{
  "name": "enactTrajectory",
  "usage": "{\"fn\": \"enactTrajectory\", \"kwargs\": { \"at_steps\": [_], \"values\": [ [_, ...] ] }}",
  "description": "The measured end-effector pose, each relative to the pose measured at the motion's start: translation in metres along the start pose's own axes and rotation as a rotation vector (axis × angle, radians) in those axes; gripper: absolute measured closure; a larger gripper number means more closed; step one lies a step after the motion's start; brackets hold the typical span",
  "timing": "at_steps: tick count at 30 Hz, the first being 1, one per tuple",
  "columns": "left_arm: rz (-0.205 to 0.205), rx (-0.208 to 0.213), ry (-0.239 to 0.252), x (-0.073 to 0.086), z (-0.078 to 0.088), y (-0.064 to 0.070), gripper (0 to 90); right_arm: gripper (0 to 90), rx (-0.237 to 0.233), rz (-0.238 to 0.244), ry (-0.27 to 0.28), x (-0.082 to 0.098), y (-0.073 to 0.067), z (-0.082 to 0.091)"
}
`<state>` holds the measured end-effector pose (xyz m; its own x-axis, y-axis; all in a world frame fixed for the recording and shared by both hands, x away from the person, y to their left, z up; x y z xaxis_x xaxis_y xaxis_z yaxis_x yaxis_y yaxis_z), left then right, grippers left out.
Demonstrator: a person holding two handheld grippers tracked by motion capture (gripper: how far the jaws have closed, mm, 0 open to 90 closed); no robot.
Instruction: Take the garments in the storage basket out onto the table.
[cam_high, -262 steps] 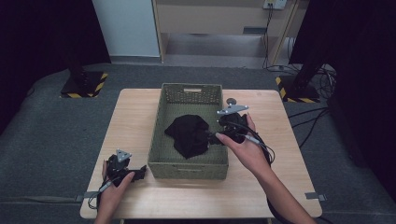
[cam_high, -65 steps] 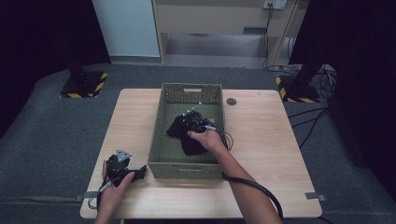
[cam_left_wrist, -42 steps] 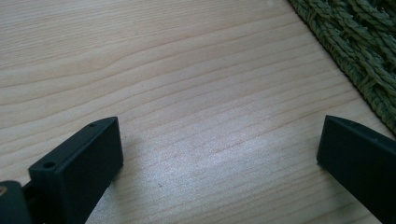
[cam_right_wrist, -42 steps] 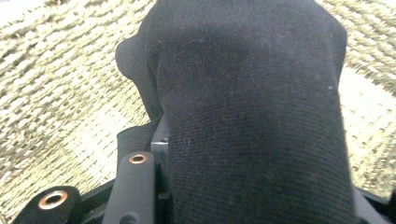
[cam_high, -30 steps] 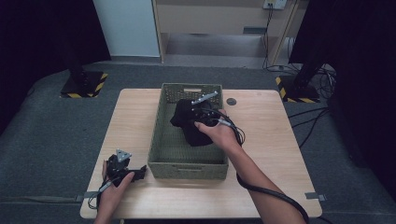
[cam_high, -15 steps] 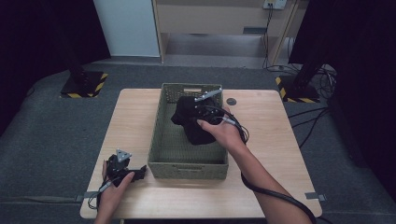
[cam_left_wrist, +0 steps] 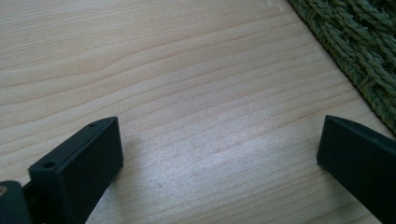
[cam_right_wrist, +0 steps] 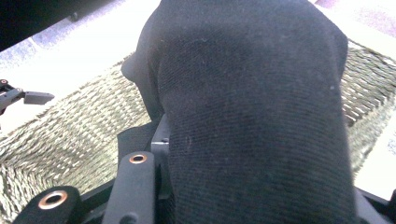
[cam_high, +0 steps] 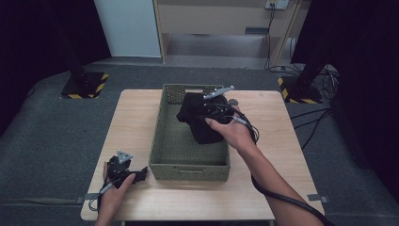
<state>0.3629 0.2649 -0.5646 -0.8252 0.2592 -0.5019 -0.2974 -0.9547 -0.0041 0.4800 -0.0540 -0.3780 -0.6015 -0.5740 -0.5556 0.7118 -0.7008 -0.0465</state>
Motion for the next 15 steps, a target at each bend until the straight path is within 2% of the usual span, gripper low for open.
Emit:
{"fn": "enactTrajectory", "kwargs": {
  "at_steps": [10,15],
  "values": [
    [-0.001,0.000,-0.002,0.000,0.000,0.000,0.0,57.9,-0.005,-0.039,0.012,0.012,0.013,0.013],
    [-0.001,0.000,-0.002,0.000,0.000,0.000,0.0,57.9,-0.002,-0.043,0.026,0.014,0.016,0.022]
  ]
}}
Point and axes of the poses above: each handheld gripper's, and its own axes: z roughly backward along the jaws, x roughly out of its underside, y roughly to its right, the point moved 3 cm from there along -z, roughly forward along the jaws, and after that the axes turned 14 degrees about -y, right-handed, at the moved point
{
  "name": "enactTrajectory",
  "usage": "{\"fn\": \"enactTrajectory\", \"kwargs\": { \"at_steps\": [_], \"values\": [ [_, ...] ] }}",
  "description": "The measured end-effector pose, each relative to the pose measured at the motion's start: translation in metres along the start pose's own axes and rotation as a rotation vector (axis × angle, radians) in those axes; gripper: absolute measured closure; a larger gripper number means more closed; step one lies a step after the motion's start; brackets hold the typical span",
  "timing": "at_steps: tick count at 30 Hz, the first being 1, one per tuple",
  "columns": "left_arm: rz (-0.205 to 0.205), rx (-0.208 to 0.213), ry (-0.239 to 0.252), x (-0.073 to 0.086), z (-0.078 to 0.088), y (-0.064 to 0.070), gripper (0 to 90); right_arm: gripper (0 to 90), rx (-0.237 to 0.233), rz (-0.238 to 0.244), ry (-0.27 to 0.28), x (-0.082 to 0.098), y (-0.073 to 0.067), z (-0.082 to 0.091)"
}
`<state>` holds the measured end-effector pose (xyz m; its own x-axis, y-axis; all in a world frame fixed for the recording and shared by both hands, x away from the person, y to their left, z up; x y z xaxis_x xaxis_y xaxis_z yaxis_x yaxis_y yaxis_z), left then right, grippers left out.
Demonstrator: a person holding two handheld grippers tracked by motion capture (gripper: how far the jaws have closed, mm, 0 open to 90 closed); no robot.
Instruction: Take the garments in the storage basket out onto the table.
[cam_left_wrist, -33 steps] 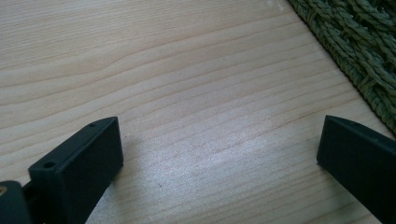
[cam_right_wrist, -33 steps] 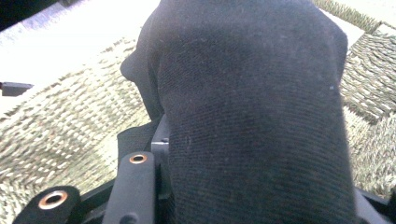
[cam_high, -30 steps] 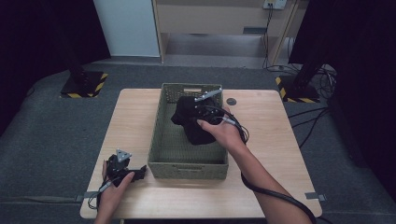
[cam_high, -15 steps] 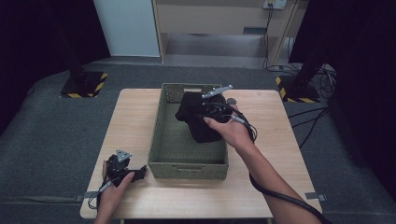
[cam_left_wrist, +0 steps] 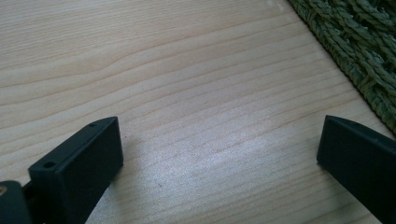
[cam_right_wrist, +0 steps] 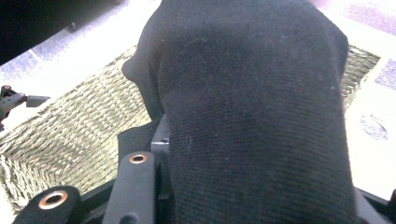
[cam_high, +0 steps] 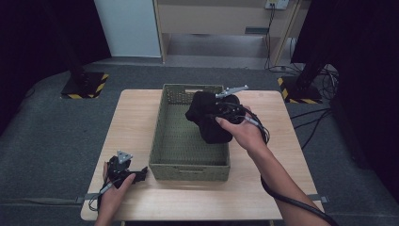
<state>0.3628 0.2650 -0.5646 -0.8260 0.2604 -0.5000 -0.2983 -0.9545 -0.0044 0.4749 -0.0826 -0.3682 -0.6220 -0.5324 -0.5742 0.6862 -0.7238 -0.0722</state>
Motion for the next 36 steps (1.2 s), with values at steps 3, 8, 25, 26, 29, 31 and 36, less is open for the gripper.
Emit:
{"fn": "enactTrajectory", "kwargs": {
  "at_steps": [3,8,25,26,29,31,36],
  "values": [
    [0.000,0.000,0.000,0.000,0.000,0.000,0.0,57.9,0.003,-0.002,0.007,0.001,0.002,0.005],
    [0.000,0.000,0.000,0.000,0.000,0.000,0.0,58.0,0.007,-0.011,0.019,0.002,0.007,0.014],
    [0.000,0.000,0.001,0.000,0.000,0.000,0.0,57.9,0.021,-0.048,0.031,0.014,0.026,0.031],
    [0.000,0.000,0.001,0.000,0.000,0.000,0.0,57.9,0.022,-0.050,0.032,0.015,0.028,0.031],
    [0.000,-0.001,0.001,0.000,0.000,0.000,0.0,57.9,0.021,-0.058,0.033,0.018,0.030,0.033],
    [0.000,-0.001,0.001,0.000,0.000,0.000,0.0,57.9,0.024,-0.060,0.032,0.021,0.032,0.034],
    [0.001,-0.001,0.001,0.000,0.000,0.000,0.0,57.9,0.029,-0.071,0.027,0.026,0.038,0.036]
  ]
}}
Point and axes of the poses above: each handheld gripper's, and its own axes: z roughly backward along the jaws, x roughly out of its underside, y roughly to its right, the point moved 3 cm from there along -z, roughly forward along the jaws, and after that the axes turned 14 degrees about -y, right-handed, at the moved point
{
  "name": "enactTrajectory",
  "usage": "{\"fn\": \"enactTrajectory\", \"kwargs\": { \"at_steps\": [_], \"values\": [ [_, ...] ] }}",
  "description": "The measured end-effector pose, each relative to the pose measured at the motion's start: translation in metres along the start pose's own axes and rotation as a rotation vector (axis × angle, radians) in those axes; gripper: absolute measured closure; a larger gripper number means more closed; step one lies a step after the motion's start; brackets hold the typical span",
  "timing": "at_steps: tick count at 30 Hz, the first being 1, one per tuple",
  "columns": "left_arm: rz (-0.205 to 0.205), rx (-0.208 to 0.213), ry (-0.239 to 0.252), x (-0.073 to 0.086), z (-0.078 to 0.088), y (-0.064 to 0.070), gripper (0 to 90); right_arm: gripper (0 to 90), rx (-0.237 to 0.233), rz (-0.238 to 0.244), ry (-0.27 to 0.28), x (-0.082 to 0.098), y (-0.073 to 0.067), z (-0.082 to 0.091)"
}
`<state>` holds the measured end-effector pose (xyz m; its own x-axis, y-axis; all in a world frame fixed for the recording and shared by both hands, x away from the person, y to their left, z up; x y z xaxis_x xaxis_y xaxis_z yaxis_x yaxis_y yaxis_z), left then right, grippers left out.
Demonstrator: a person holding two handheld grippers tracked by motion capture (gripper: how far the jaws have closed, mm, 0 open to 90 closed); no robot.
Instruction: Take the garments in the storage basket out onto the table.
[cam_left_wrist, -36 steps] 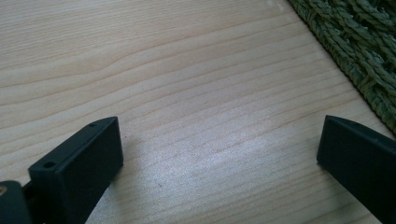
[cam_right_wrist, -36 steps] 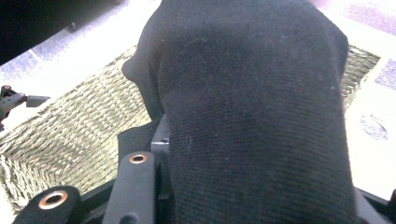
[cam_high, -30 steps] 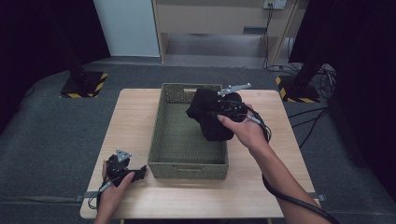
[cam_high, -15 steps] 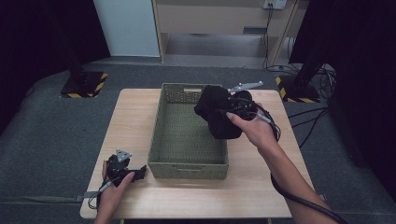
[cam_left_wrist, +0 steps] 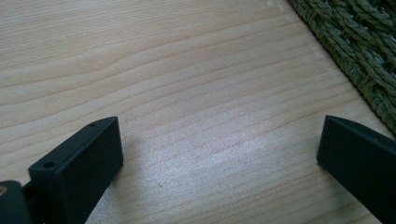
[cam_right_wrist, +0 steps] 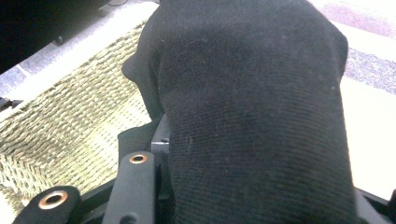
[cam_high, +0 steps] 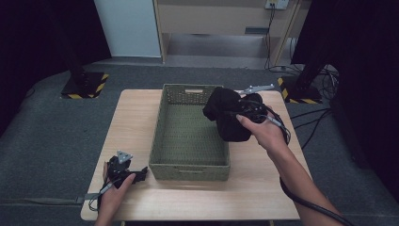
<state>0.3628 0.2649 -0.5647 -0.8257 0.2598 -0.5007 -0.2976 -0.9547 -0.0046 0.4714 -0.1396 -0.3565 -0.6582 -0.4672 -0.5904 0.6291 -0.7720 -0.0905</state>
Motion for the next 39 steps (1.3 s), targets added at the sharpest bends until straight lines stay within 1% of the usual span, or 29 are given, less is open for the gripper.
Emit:
{"fn": "enactTrajectory", "kwargs": {
  "at_steps": [14,17,23,33,39],
  "values": [
    [0.000,0.000,0.000,0.000,0.000,0.000,0.0,58.1,0.006,-0.033,0.000,0.012,0.016,0.007],
    [0.000,0.000,0.000,0.000,0.000,0.000,0.0,58.1,0.007,-0.049,0.005,0.016,0.022,0.008],
    [0.000,0.000,0.000,0.000,0.000,0.000,0.0,58.1,0.013,-0.064,0.007,0.021,0.029,0.011],
    [0.000,0.000,0.000,0.000,0.000,0.000,0.0,58.2,0.019,-0.079,0.014,0.026,0.037,0.016],
    [0.000,0.000,0.000,0.000,0.000,0.000,0.0,58.3,0.030,-0.106,0.023,0.030,0.047,0.022]
  ]
}}
Point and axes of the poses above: each handheld gripper's, and its own axes: z roughly backward along the jaws, x roughly out of its underside, y roughly to its right, the point moved 3 cm from there along -z, roughly forward along the jaws, and after that the axes turned 14 degrees about -y, right-handed, at the moved point
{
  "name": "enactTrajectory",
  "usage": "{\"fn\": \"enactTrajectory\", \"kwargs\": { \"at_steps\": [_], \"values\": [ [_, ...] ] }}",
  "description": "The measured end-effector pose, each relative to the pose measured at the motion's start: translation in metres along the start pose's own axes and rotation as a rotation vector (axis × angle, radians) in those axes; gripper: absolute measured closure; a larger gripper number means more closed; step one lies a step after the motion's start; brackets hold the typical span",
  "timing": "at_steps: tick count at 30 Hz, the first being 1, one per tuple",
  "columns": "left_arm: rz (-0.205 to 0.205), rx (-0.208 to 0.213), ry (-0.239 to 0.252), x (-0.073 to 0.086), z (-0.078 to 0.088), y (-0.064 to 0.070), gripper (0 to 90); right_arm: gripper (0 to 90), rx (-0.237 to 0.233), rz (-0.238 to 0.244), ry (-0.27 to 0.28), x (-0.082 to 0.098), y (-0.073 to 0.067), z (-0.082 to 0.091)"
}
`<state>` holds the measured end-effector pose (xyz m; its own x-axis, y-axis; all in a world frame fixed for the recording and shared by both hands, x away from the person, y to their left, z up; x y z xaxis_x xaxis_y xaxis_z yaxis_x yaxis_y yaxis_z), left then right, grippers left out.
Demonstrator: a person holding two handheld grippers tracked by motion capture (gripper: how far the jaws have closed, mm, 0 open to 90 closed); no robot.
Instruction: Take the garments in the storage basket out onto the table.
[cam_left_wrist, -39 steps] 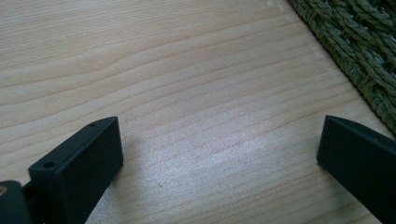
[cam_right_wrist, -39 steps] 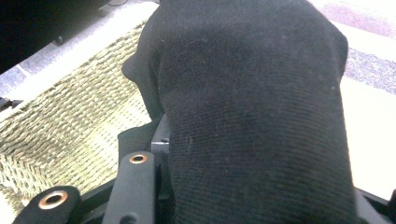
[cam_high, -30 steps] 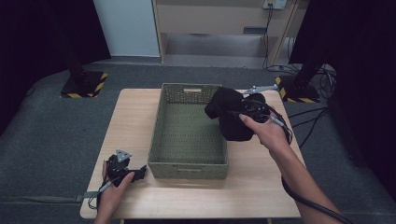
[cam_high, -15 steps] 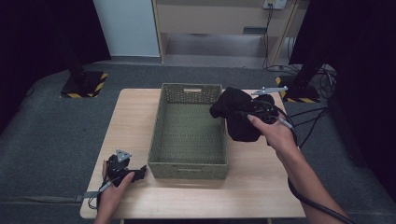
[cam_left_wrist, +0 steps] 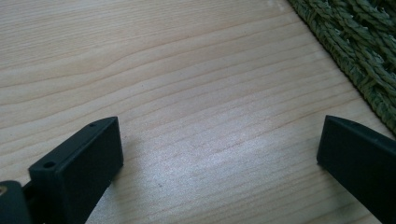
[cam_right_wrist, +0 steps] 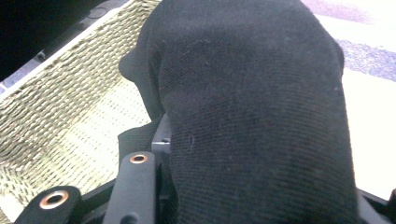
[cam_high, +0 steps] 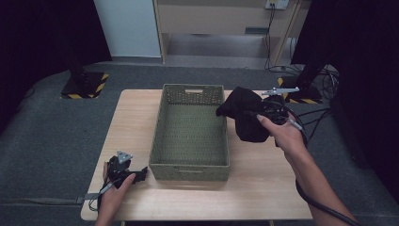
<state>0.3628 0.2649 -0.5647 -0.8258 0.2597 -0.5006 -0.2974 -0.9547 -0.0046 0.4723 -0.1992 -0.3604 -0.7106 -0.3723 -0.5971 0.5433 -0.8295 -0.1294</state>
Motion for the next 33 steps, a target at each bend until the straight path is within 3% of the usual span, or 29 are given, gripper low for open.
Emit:
{"fn": "enactTrajectory", "kwargs": {
  "at_steps": [10,33],
  "values": [
    [0.000,0.000,0.000,0.000,0.000,0.000,0.0,58.3,0.008,-0.038,0.016,0.007,0.017,0.003],
    [0.000,0.000,0.000,0.000,0.000,0.000,0.0,58.3,0.067,-0.109,-0.036,0.024,0.046,-0.006]
  ]
}}
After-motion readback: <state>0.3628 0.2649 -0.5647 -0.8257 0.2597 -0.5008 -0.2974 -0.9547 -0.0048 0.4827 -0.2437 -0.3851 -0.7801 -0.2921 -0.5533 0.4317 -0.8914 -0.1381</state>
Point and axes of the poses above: each handheld gripper's, and its own axes: z roughly backward along the jaws, x roughly out of its underside, y roughly to its right, the point moved 3 cm from there along -z, roughly forward along the jaws, and after that the axes turned 14 degrees about -y, right-handed, at the moved point
